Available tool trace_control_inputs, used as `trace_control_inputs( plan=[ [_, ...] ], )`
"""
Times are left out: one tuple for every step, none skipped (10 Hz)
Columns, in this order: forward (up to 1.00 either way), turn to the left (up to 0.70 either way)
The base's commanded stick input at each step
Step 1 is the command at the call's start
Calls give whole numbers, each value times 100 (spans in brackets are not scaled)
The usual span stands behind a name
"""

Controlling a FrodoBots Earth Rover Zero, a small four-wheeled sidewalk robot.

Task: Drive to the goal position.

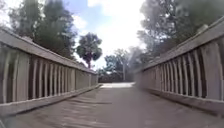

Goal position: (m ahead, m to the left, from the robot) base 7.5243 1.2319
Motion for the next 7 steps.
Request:
trace_control_inputs(
  plan=[
    [85, 0],
    [85, 0],
    [85, 0],
    [85, 0],
    [85, 0],
    [85, 0],
    [85, 0]
  ],
)
